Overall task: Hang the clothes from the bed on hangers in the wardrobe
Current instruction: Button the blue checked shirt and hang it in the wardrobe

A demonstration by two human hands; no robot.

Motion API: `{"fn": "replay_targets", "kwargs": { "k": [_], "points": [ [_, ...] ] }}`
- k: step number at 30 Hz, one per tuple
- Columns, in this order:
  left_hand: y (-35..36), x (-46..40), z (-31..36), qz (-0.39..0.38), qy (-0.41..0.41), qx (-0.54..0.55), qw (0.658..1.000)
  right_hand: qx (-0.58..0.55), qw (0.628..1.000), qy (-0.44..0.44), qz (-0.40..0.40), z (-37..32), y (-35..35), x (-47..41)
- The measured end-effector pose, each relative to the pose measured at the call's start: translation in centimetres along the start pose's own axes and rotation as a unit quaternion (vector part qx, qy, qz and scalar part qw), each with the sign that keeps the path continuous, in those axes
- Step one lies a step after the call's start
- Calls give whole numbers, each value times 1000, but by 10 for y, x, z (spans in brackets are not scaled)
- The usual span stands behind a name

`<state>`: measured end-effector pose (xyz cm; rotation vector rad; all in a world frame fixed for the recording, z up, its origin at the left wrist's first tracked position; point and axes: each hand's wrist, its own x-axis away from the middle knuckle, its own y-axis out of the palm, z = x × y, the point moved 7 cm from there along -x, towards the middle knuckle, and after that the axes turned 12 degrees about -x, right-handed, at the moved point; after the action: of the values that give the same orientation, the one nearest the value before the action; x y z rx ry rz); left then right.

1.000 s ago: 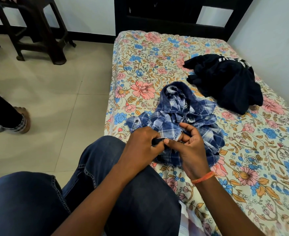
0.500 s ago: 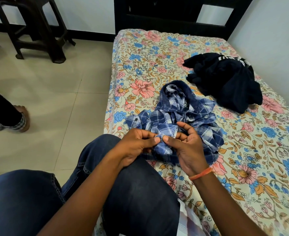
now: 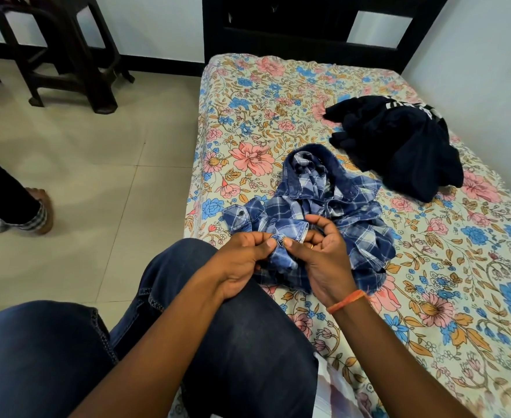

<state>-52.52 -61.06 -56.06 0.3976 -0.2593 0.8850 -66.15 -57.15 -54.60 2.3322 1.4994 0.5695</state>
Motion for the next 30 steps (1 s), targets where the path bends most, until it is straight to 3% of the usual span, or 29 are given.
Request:
{"fn": "replay_targets", "kwargs": {
  "k": [3,5,8,10,16,20,25,30],
  "points": [
    [2,2,4,-1,12,-16,1000,17,1000,-13,2,-4,0,-2],
    [0,2,5,45,10,-82,996,29,999,-27,17,-7,-2,-1],
    [-1,2,13,149,54,-331,930,60,996,-58,36,-12,-7,4],
    [5,6,18,173,82,-394,899,69,994,-72,41,-14,-7,8],
    [-8,6,17,208,46,-259,942,87,988,-114,52,-18,-2,10],
    [-5,4,11,154,-2,-175,972,108,983,-140,53,-19,2,13],
    [-1,1,9,106,-33,-155,982,146,971,-180,52,-18,8,17],
    [-2,-3,5,80,-46,-94,991,147,973,-163,65,-15,6,13]
  ]
}}
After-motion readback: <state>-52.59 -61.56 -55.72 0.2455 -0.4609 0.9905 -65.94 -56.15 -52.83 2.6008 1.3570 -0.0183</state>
